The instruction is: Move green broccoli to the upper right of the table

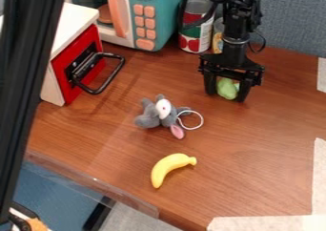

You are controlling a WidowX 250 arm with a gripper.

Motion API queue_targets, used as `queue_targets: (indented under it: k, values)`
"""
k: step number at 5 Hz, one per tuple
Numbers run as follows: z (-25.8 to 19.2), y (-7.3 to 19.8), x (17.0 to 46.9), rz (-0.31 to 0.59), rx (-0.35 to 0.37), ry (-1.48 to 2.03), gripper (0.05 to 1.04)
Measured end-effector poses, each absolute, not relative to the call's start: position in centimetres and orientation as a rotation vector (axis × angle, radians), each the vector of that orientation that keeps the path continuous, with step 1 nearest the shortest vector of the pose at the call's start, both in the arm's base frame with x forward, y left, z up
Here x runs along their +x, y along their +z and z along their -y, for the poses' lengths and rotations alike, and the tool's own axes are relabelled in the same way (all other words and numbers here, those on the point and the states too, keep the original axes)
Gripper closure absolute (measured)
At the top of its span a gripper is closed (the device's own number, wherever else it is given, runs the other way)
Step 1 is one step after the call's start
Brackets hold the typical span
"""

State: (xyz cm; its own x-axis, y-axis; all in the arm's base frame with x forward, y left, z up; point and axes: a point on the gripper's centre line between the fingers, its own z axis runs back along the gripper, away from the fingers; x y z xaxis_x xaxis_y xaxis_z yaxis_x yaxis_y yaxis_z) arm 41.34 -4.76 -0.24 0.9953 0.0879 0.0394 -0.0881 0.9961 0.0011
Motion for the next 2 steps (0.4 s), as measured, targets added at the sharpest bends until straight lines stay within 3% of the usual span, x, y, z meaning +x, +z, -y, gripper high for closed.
queue_targets:
  k: [1,2]
  values:
    - [4.4,4.0,42.0,0.125,0.019,0.092,0.083]
    - [4.0,6.5,41.3,0.164,0.036,0.091,0.083]
